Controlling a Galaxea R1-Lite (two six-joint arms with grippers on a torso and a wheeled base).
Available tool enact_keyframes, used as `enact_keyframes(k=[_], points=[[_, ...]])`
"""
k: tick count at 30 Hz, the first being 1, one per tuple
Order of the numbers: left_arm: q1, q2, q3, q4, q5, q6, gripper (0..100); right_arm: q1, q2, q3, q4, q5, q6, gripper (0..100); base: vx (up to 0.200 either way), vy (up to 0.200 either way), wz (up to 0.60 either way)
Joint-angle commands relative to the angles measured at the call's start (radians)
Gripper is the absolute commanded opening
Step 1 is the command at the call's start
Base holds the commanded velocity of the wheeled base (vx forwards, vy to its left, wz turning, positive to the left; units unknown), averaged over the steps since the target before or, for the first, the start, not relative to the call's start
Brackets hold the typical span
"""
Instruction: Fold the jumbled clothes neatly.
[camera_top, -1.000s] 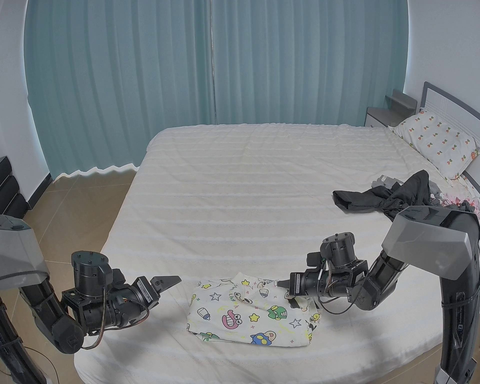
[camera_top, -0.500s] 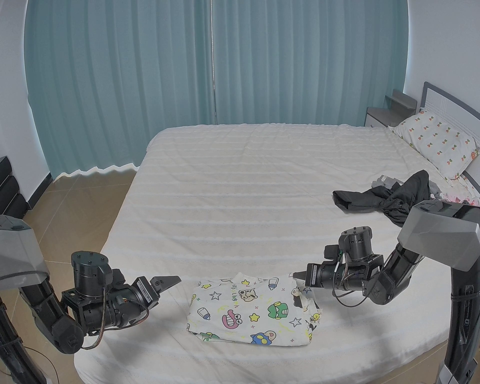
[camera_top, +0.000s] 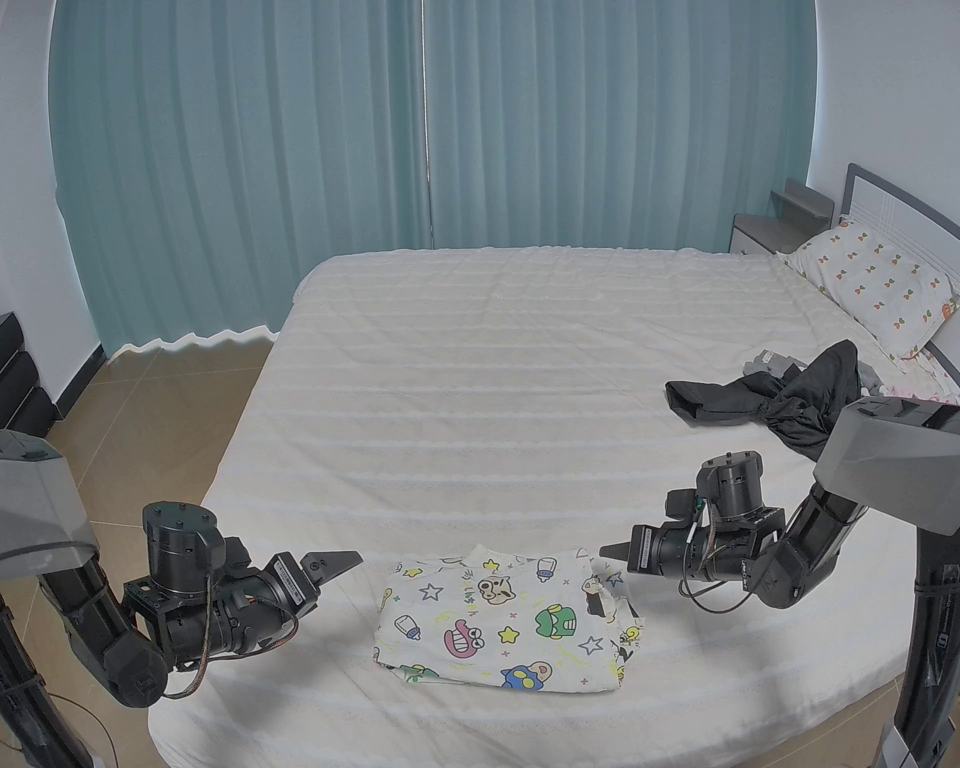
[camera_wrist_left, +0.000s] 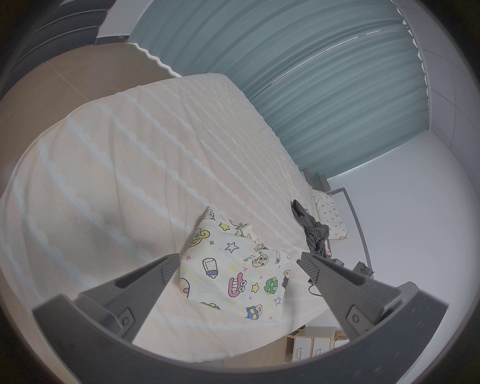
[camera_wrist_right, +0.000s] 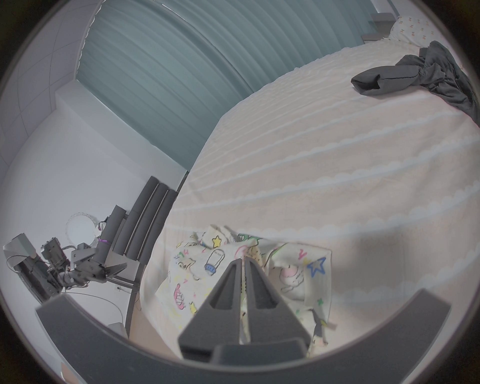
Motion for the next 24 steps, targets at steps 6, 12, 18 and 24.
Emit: enact_keyframes(k=[6, 12, 18, 24], points=[[0.0, 0.001, -0.001, -0.001, 0.0, 0.0, 100, 0.059, -0.092, 0.145, -0.004, 0.059, -0.016, 100, 0.0, 0.0, 0.0], [0.0, 0.001, -0.001, 0.0, -0.001, 0.0, 100, 0.073, -0.046, 0.132, -0.004, 0.06, -0.014, 100, 0.0, 0.0, 0.0], [0.0, 0.002, -0.003, 0.0, -0.001, 0.0, 100, 0.095, -0.009, 0.103, -0.002, 0.06, -0.011, 100, 0.0, 0.0, 0.0], [0.0, 0.002, -0.003, 0.0, -0.001, 0.0, 100, 0.096, 0.055, 0.04, 0.0, 0.051, -0.009, 100, 0.0, 0.0, 0.0]])
